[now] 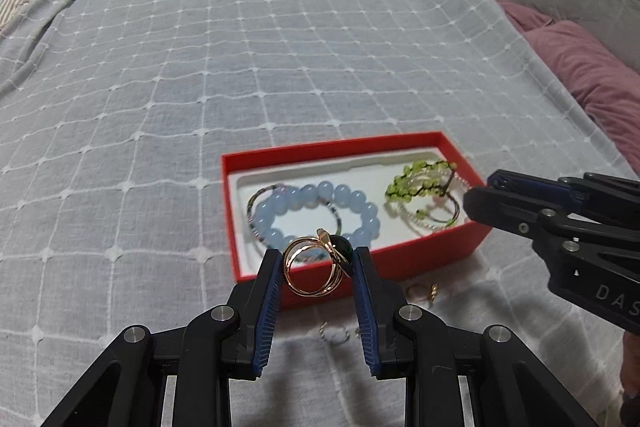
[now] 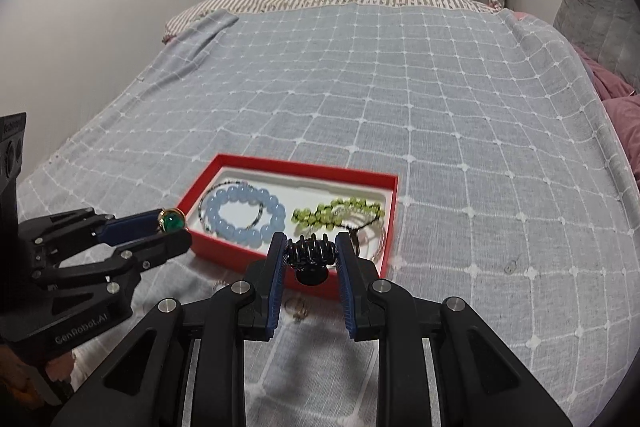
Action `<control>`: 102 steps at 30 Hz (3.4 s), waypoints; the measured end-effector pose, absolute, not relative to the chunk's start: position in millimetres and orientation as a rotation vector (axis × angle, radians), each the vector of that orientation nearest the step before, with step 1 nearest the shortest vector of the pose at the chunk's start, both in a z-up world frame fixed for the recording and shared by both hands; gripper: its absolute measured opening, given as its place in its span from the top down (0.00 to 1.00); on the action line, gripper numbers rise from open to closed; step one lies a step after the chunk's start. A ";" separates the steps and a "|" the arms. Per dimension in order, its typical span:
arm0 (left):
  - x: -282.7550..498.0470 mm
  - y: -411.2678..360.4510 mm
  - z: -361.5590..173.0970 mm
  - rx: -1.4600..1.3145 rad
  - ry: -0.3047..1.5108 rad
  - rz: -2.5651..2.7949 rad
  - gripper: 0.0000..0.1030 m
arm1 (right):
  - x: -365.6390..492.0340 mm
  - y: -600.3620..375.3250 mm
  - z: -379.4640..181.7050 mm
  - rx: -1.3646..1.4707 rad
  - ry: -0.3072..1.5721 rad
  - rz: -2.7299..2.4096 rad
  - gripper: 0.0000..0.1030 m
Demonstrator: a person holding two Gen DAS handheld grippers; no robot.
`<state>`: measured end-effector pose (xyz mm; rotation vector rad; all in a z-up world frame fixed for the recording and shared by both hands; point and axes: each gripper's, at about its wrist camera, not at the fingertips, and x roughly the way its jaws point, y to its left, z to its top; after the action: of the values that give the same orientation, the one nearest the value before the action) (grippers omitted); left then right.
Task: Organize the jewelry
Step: 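Carry the ring and clip over the red box, lower them in and open both tools, then withdraw both tools from the box toward the earrings beside it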
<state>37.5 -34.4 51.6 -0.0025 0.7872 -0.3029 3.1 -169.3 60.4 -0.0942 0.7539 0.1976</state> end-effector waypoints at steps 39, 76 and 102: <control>55.8 -46.7 46.6 0.074 0.783 -0.290 0.50 | 14.8 -177.7 52.5 -0.084 0.778 0.200 0.59; 2.7 -9.8 0.7 0.085 1.002 -0.230 0.08 | -30.9 -195.6 8.8 -0.078 1.009 0.145 0.40; 17.8 -47.1 -7.0 0.201 0.903 -0.358 0.58 | -31.9 -199.8 -4.2 -0.085 1.031 0.126 0.40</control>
<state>17.8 -47.1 -7.0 0.2012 0.9029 -0.3582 -31.9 -199.8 -4.2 -0.0847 1.0315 0.1263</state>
